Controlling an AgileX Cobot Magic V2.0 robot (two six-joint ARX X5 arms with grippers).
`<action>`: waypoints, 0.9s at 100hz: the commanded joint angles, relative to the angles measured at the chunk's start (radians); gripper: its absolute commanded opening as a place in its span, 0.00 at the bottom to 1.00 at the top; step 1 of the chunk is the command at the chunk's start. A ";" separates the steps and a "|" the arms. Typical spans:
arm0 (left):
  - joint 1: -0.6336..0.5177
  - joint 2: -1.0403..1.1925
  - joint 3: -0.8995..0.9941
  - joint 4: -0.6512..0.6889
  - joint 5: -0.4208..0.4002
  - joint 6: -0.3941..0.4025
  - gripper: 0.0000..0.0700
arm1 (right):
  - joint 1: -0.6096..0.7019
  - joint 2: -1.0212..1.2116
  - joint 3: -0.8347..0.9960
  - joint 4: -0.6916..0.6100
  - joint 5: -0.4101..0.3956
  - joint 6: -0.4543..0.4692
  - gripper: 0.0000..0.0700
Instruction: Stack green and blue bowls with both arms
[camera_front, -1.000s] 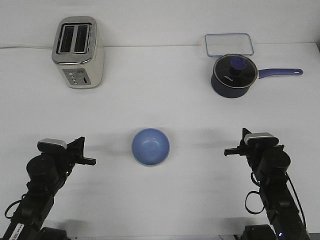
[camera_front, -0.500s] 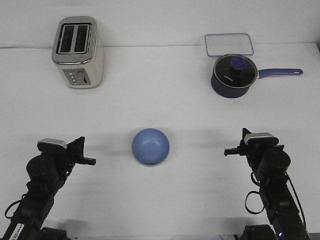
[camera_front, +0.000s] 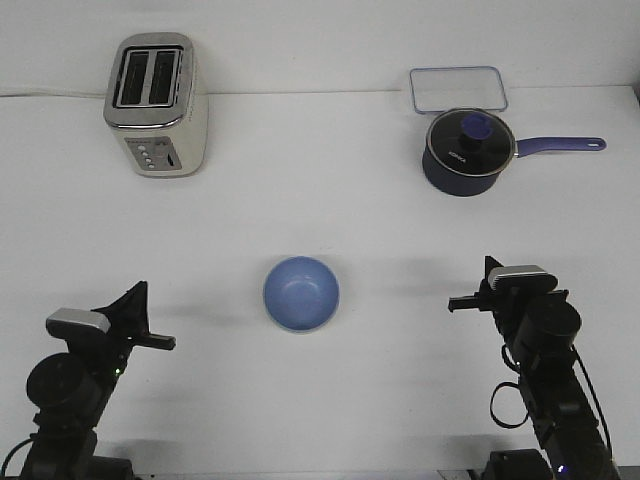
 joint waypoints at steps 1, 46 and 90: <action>0.017 -0.065 -0.035 0.015 -0.005 0.013 0.02 | 0.002 0.000 0.011 0.011 0.001 0.010 0.00; 0.086 -0.401 -0.282 0.020 -0.005 0.002 0.02 | 0.002 0.000 0.011 0.012 0.001 0.010 0.00; 0.086 -0.401 -0.375 0.128 -0.004 -0.026 0.02 | 0.002 0.000 0.011 0.058 0.001 0.010 0.00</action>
